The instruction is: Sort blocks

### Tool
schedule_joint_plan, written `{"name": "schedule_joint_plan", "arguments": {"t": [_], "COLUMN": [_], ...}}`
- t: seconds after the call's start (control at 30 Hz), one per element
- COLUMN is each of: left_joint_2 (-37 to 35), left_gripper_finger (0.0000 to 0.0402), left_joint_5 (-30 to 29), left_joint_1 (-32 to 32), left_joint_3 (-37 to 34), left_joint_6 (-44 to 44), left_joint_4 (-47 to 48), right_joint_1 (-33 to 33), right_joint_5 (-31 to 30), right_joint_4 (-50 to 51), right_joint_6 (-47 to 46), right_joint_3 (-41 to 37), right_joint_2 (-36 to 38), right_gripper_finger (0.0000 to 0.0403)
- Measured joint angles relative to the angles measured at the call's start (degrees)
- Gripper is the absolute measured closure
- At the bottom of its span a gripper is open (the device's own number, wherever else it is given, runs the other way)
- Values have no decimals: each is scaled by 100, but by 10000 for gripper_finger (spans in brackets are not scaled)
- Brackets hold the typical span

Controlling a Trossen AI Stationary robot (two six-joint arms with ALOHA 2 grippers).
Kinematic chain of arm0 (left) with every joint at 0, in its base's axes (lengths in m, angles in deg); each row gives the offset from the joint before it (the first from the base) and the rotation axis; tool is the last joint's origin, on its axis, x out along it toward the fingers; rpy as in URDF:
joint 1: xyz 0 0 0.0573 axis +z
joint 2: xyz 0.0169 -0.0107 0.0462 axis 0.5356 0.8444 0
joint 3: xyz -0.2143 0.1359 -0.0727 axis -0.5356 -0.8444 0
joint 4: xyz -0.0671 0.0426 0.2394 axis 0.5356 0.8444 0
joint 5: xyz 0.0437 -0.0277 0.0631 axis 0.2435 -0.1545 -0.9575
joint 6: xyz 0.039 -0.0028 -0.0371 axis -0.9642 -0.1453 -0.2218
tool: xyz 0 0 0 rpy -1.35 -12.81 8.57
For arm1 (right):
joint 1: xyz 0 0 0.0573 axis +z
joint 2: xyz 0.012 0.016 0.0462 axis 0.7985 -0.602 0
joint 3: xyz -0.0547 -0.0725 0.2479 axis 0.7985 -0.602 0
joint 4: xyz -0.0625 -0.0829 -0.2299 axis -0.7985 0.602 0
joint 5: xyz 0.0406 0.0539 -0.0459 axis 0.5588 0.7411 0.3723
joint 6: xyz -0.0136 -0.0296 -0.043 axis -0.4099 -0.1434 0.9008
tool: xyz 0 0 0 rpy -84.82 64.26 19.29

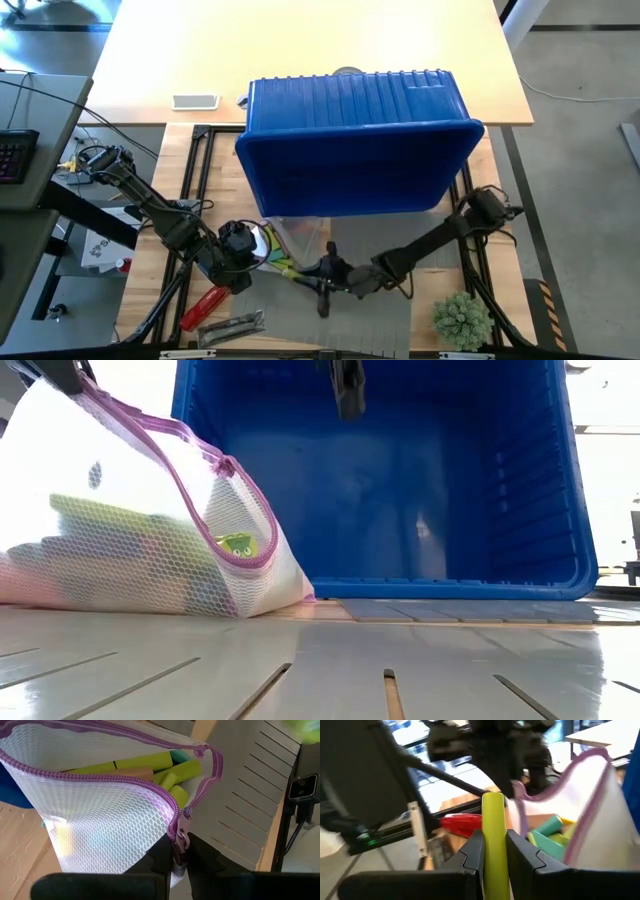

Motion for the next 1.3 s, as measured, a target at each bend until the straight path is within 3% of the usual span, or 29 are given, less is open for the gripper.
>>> {"name": "schedule_joint_plan", "arguments": {"t": [0.13, 0.3, 0.63, 0.8, 0.97, 1.3], "left_joint_2": [0, 0, 0, 2, 0, 0], "left_gripper_finger": [378, 378, 378, 378, 378, 378], "left_joint_5": [0, 0, -10, -7, -7, -4], "left_joint_1": [-2, 0, 0, -2, 0, 0], "left_joint_3": [0, 0, 0, 0, 0, 0], "left_joint_6": [0, 0, 0, 0, 0, 0], "left_joint_4": [2, 3, 2, -2, 0, 0], "right_joint_1": [-29, -158, -481, -647, -775, -836], "right_joint_5": [-540, -558, -1015, -835, -317, -329], "right_joint_4": [-353, -445, 266, 680, 753, 707], "right_joint_6": [-157, 202, 319, -71, -39, 44], "right_joint_3": [-4, 456, 1235, 1237, 1237, 1237], "right_joint_2": [-292, -656, -1336, -1343, -1343, -1343], "right_gripper_finger": [363, 363, 363, 359, 330, 294]}}
